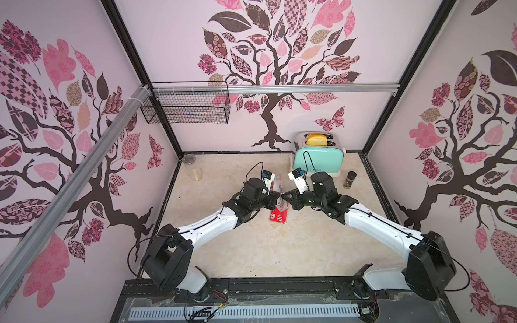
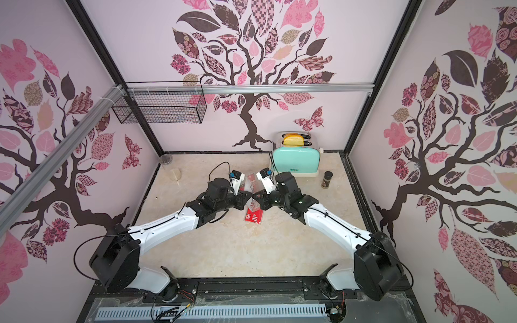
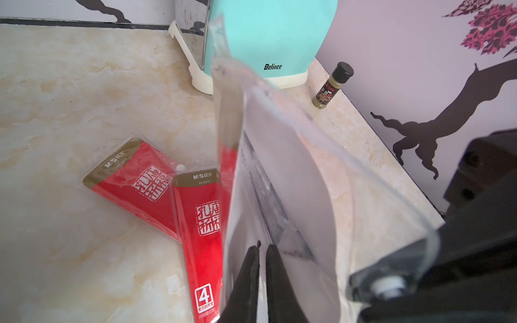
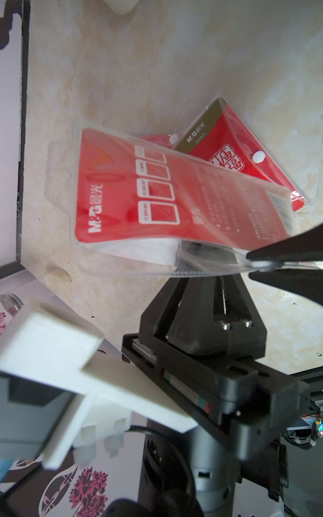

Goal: Open the ruler set and take out the ruler
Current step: Take out the ruler from the ruler set bag.

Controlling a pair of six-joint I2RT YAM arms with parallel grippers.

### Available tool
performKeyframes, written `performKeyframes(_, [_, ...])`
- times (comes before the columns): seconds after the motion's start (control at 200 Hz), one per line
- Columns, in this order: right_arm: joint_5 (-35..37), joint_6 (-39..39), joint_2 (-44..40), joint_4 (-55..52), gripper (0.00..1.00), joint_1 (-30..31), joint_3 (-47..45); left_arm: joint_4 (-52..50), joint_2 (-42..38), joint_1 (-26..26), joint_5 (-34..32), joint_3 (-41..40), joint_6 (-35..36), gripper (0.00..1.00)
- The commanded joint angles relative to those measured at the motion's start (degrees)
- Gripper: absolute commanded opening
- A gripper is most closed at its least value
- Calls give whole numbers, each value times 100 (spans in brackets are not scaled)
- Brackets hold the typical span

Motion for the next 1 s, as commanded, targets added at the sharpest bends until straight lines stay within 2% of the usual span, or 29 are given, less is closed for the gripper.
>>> performKeyframes(0.0, [-43, -109, -83, -67, 0, 25, 234, 297, -137, -9, -46, -80, 3, 14])
performKeyframes(0.385, [11, -151, -57, -153, 0, 23, 306, 583, -308, -7, -179, -293, -98, 22])
performKeyframes(0.645, [-34, -178, -93, -211, 0, 29, 354, 788, 77, 0, 84, -40, -85, 22])
performKeyframes(0.895, [-25, -226, -83, -239, 0, 23, 282, 828, 187, 0, 53, 138, -100, 22])
performKeyframes(0.995, [-34, -231, -88, -239, 0, 31, 247, 804, 234, -8, -64, 178, -115, 19])
